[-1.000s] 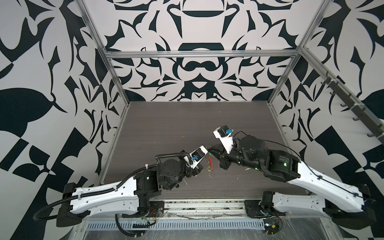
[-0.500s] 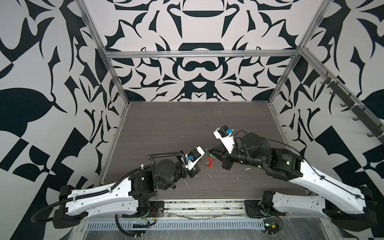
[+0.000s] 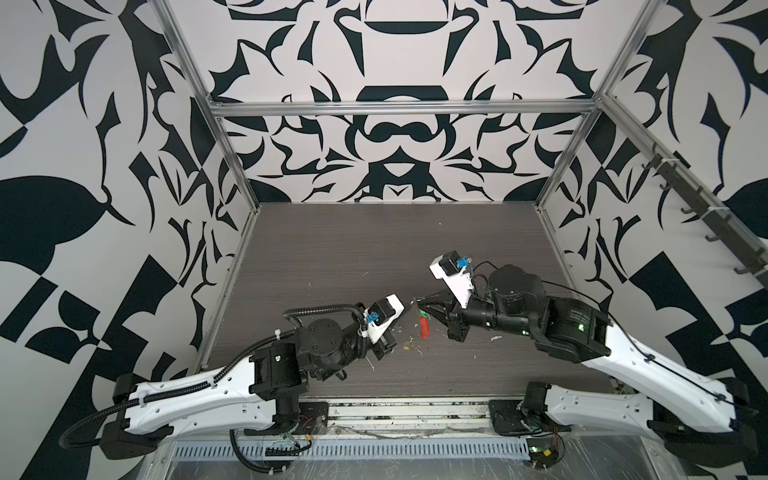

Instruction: Remove the keys from the keyring

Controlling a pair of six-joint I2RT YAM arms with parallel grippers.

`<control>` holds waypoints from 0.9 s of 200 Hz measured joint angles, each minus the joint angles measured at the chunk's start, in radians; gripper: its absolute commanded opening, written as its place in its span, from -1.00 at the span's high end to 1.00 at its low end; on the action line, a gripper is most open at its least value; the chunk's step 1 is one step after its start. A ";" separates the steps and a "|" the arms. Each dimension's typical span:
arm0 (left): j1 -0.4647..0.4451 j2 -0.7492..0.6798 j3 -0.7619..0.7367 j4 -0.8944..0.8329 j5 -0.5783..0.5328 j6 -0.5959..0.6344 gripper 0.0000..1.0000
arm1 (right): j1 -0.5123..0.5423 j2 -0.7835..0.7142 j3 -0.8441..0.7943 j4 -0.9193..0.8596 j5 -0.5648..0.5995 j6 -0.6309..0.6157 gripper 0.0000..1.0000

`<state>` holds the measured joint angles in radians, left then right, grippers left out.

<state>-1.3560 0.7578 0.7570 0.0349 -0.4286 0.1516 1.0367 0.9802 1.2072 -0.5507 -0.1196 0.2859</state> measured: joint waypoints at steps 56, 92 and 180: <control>0.001 0.010 0.037 -0.070 0.028 -0.014 1.00 | -0.008 -0.015 -0.026 0.014 -0.023 0.005 0.99; 0.002 0.024 0.073 -0.108 0.028 -0.025 1.00 | -0.011 -0.029 -0.043 0.041 -0.023 0.013 0.83; 0.003 0.057 0.141 -0.204 0.025 -0.037 1.00 | -0.029 -0.058 -0.083 0.065 0.000 0.031 0.72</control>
<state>-1.3533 0.8150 0.8978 -0.1696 -0.4038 0.1150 1.0080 0.9218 1.1240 -0.4858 -0.1200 0.3164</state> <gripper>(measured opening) 0.046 0.136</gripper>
